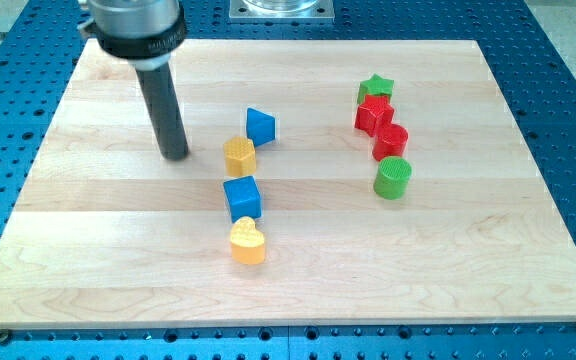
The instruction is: Slide the yellow heart diagonal to the yellow hexagon
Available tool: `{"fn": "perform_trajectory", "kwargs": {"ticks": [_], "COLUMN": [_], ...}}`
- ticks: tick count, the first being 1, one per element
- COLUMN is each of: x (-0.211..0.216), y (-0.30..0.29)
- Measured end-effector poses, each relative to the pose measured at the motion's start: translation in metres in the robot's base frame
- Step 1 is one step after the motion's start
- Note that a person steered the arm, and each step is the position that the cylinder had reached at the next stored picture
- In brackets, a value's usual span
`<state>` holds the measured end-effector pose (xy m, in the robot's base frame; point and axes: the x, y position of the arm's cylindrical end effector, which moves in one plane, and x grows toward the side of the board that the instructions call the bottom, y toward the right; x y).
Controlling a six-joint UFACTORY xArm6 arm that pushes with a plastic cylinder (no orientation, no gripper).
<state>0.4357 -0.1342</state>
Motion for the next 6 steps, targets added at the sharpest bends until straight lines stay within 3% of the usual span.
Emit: {"fn": "perform_trajectory", "kwargs": {"ticks": [1,2,3,4,5,6], "x": [0.052,0.124,0.142,0.109,0.087,0.085], "y": [-0.037,-0.028,0.052,0.140,0.180,0.116]}}
